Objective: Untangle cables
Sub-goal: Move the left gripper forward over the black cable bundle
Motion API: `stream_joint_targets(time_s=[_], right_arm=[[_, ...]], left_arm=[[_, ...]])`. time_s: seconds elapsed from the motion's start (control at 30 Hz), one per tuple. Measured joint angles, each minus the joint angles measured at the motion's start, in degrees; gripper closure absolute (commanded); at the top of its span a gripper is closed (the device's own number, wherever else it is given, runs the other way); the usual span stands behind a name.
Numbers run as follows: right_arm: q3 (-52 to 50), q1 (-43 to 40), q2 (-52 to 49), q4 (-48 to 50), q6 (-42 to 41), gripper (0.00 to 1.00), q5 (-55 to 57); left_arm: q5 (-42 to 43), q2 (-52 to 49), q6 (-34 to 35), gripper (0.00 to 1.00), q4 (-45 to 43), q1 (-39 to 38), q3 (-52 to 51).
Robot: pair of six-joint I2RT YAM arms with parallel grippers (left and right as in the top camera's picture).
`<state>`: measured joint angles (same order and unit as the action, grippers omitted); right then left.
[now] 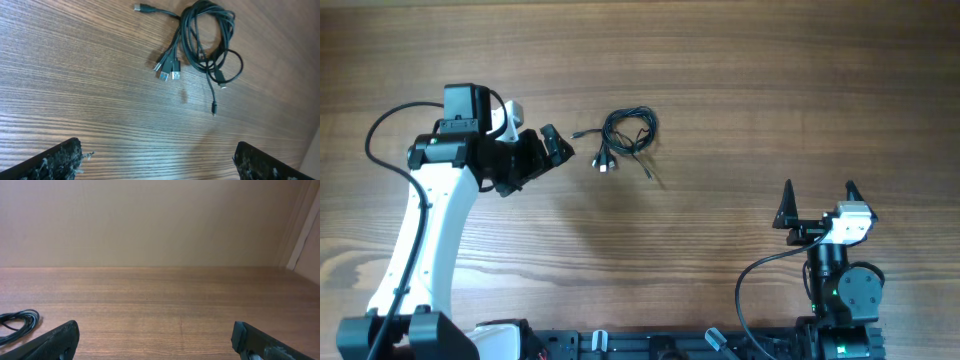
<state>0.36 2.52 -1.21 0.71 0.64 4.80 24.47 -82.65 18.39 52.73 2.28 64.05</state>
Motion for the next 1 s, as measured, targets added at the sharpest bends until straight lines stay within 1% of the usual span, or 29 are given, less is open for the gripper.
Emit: stream_joint_targets(time_s=[0.1, 0.23, 0.43, 0.8, 1.0], right_arm=[[0.00, 0.00, 0.00, -0.02, 0.00, 0.00, 0.00], [0.00, 0.00, 0.00, 0.00, 0.00, 0.00, 0.00], [0.00, 0.00, 0.00, -0.02, 0.00, 0.00, 0.00], [0.00, 0.00, 0.00, -0.02, 0.00, 0.00, 0.00], [0.00, 0.00, 0.00, 0.00, 0.00, 0.00, 0.00]], left_arm=[[-0.92, -1.49, 0.63, 0.00, -0.07, -0.02, 0.00], [-5.29, -3.04, 2.34, 0.00, -1.97, -1.14, 0.00], [-7.04, -4.79, 3.23, 0.00, -5.29, -4.04, 0.00], [-13.55, -5.95, 7.02, 0.00, -5.86, -9.49, 0.00], [-15.37, -5.97, 8.15, 0.00, -6.49, -11.58, 0.00]])
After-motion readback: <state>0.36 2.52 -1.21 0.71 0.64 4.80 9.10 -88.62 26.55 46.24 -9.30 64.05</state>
